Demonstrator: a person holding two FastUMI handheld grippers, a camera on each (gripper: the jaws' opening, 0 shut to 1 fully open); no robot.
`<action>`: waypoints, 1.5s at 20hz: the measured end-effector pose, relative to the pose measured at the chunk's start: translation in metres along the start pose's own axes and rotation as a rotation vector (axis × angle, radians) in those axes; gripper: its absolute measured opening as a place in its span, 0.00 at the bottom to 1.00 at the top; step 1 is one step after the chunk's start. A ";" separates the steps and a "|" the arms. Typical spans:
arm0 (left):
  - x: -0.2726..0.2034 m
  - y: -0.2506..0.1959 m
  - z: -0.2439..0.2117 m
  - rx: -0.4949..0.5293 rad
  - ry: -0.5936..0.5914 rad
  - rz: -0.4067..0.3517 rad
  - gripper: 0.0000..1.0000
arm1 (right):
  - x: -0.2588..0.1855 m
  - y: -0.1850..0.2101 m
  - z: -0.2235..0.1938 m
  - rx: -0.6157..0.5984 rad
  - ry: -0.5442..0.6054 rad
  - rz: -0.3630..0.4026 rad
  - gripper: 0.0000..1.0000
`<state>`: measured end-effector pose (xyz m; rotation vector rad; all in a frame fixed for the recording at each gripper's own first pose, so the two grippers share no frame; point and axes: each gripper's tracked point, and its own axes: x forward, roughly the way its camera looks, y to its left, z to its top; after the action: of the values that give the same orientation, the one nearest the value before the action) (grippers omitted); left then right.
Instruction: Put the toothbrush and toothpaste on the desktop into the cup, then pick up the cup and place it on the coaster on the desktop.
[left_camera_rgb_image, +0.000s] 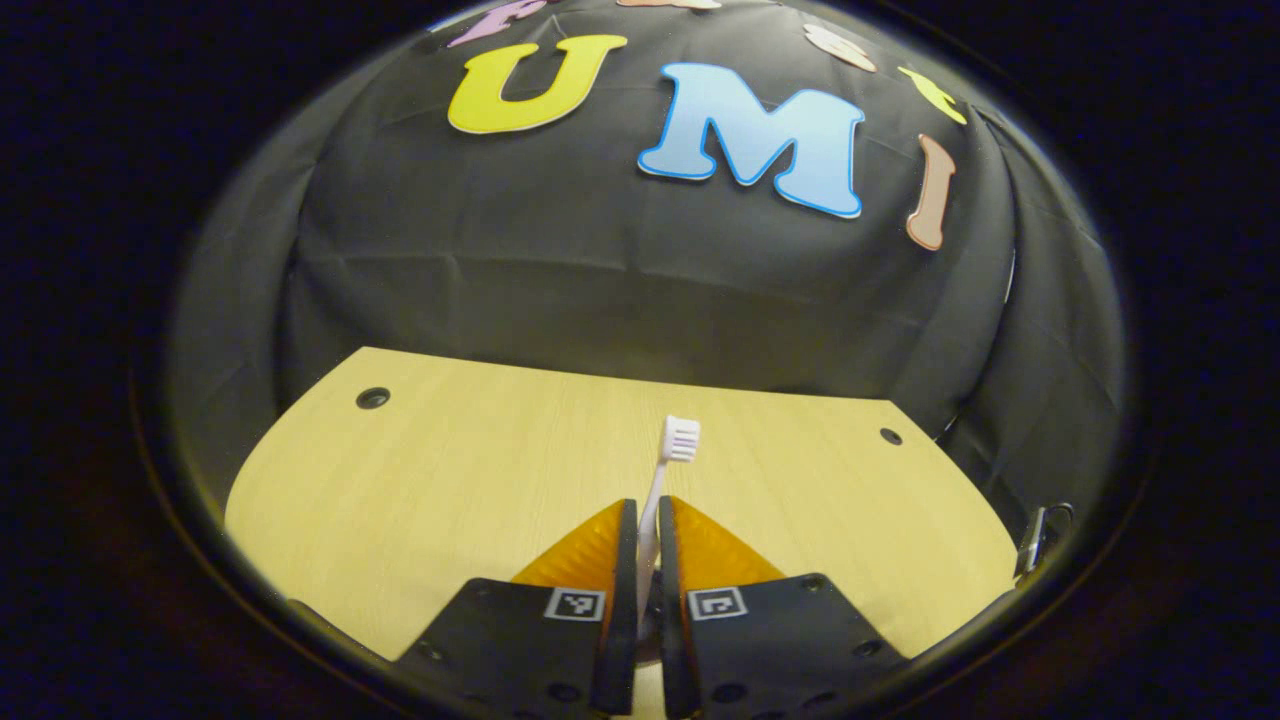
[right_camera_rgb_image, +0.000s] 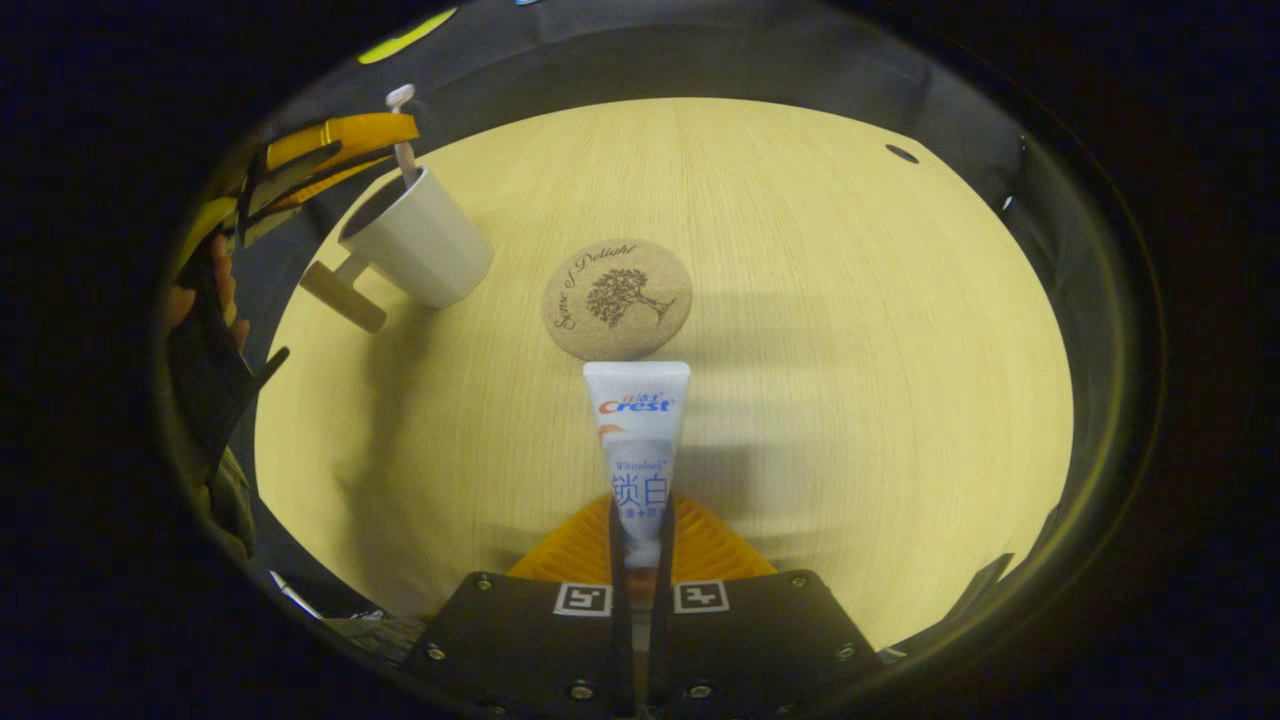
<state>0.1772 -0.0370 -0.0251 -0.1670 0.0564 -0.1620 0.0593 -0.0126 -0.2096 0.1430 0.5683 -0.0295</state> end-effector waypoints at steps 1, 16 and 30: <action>-0.007 0.002 -0.005 0.004 0.001 0.007 0.34 | 0.000 0.000 0.001 0.003 -0.006 -0.002 0.08; -0.088 0.034 -0.036 0.001 0.054 0.054 0.34 | -0.068 0.047 0.164 0.055 -0.333 0.087 0.08; -0.153 0.115 -0.067 0.030 0.113 0.149 0.34 | -0.056 0.126 0.273 0.155 -0.509 0.196 0.08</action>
<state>0.0399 0.0891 -0.1042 -0.1226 0.1780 -0.0230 0.1660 0.0724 0.0640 0.3298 0.0418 0.0793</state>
